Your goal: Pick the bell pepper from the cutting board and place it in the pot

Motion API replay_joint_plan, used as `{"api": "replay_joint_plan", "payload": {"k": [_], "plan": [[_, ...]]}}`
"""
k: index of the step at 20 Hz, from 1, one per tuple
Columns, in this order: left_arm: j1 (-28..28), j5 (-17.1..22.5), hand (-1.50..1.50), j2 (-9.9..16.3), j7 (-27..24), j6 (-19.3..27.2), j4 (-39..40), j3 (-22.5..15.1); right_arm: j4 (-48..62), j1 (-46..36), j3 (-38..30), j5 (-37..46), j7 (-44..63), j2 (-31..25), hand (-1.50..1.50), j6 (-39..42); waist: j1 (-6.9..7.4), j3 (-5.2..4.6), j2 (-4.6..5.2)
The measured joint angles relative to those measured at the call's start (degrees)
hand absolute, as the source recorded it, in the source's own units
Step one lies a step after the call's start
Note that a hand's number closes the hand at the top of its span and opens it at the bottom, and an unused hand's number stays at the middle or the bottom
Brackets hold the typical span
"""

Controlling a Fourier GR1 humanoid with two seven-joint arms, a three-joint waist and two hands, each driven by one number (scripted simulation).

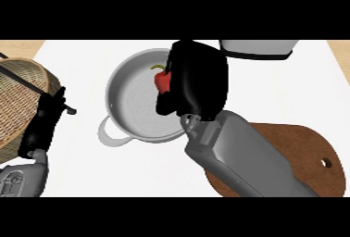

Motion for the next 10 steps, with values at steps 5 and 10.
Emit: {"api": "replay_joint_plan", "payload": {"k": [5, 10], "plan": [[0.10, 0.24, 0.00, 0.12, -0.77, -0.31, 0.46, 0.20, 9.38, -1.52, -0.89, -7.24, -1.67, 0.04, -1.50, -7.91, 0.14, 0.06, 0.07], [-0.38, -0.18, 0.00, 0.14, -1.54, 0.02, 1.27, 0.20, 13.47, -2.36, -0.90, -10.98, -4.23, 0.09, -1.50, -21.01, 0.22, 0.11, 0.10]]}}
